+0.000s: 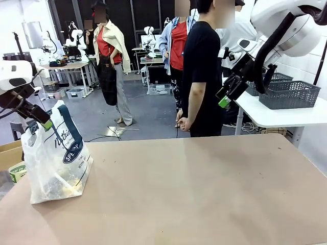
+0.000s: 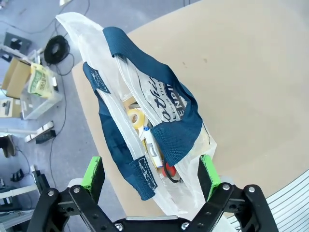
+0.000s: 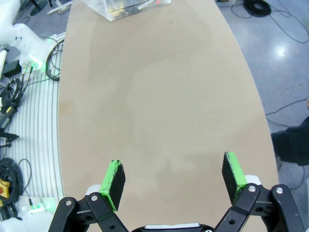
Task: Transfer purchased items from the store into the shopping bag.
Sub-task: Move the Reusable shopping bag to the right side of the table.
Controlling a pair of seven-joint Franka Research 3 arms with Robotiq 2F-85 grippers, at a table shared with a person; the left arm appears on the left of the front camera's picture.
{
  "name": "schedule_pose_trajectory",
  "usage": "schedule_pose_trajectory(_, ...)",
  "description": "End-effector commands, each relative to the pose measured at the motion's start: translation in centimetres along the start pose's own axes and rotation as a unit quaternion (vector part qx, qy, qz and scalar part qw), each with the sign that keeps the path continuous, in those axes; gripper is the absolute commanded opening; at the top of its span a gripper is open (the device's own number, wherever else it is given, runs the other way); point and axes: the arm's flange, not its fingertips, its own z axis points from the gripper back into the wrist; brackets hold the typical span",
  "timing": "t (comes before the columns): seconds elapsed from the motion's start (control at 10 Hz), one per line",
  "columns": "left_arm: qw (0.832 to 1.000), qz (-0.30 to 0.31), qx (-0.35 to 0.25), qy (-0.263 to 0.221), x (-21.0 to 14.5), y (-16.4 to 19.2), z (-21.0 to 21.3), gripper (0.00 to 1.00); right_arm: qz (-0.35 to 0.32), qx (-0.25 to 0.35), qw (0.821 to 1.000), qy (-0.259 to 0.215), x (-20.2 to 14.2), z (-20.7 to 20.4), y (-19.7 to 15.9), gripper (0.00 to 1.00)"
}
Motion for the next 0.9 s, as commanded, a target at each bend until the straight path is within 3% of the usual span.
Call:
schedule_pose_trajectory(0.0, 1.0, 0.005, -0.007, -0.001, 0.0, -0.1, -0.2, 1.0, -0.001, 0.002, 1.0, 0.004, -0.1, -0.1, 0.1, 1.0)
schedule_pose_trajectory(0.2, 1.0, 0.0, -0.001, 0.0, 0.0, 0.0, -0.1, 1.0, -0.001, 0.002, 1.0, 0.004, -0.1, -0.1, 0.1, 1.0)
schedule_pose_trajectory(0.4, 0.993, -0.083, -0.072, -0.044, 1.4, -0.3, 0.0, 1.0, -0.001, 0.002, 1.0, 0.004, -0.1, -0.1, 0.1, 1.0)
schedule_pose_trajectory(0.7, 0.939, -0.204, -0.24, -0.139, 3.3, -2.1, -0.7, 1.0, -0.001, 0.002, 1.0, 0.004, -0.1, -0.1, 0.1, 1.0)
schedule_pose_trajectory(0.8, 0.923, -0.224, -0.258, -0.176, 4.0, -2.6, -1.3, 1.0, -0.001, 0.002, 1.0, 0.004, -0.1, -0.1, 0.1, 1.0)
